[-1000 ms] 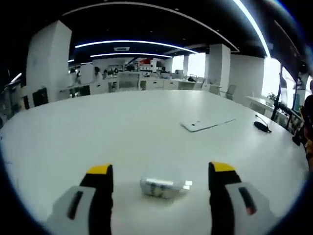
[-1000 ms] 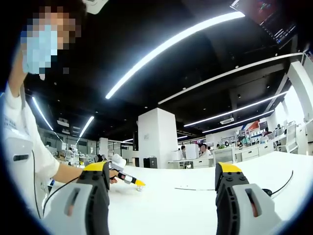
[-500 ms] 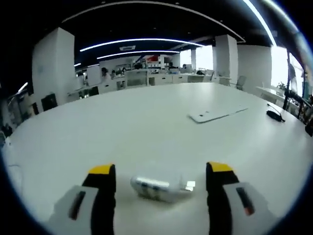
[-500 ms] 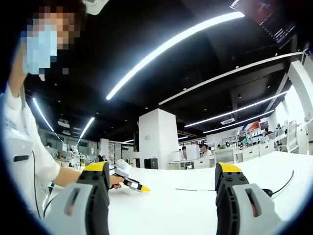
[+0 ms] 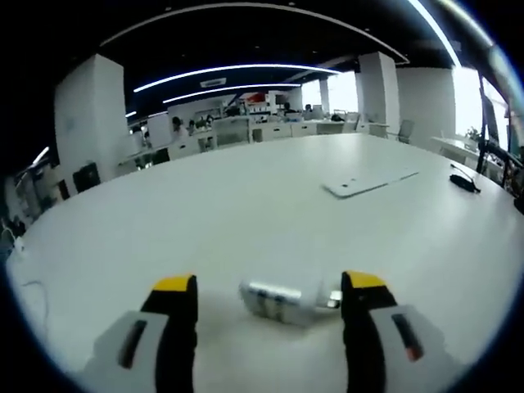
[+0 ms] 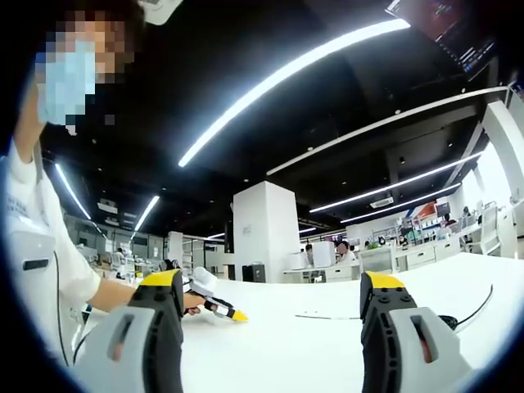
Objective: Plug the desk Type‑C cable into the charger adapter.
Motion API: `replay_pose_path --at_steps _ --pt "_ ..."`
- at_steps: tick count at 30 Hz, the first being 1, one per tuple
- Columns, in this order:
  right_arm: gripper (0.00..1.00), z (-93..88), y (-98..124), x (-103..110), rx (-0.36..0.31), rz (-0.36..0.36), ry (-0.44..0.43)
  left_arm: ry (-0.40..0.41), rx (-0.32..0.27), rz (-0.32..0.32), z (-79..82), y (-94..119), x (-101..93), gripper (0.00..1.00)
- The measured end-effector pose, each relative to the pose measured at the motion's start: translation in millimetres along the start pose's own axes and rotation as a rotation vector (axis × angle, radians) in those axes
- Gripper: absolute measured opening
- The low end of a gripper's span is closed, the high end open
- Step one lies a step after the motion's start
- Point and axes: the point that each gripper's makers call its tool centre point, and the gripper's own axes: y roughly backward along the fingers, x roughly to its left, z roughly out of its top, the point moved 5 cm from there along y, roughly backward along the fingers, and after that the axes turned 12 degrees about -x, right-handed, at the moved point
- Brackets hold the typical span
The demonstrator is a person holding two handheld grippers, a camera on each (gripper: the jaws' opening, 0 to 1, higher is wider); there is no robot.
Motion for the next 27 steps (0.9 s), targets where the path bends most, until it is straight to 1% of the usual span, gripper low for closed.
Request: replay_pose_path --at_steps 12,14,17,27 --pt "0.91 -0.1 -0.1 1.7 -0.001 0.008 -0.004 -0.027 0.006 -0.009 -1.0 10.7 15.6 0.69" --pt "0.91 -0.3 -0.2 2.1 0.001 0.01 -0.004 -0.049 0.007 -0.002 -0.8 13.8 24.5 0.68" --pt "0.91 -0.8 -0.3 2.4 0.002 0.01 -0.004 -0.052 0.005 0.002 -0.7 15.1 31.4 0.68" --pt "0.91 -0.2 -0.1 1.4 -0.002 0.009 -0.006 -0.07 0.017 0.003 -2.9 15.4 47.4 0.69"
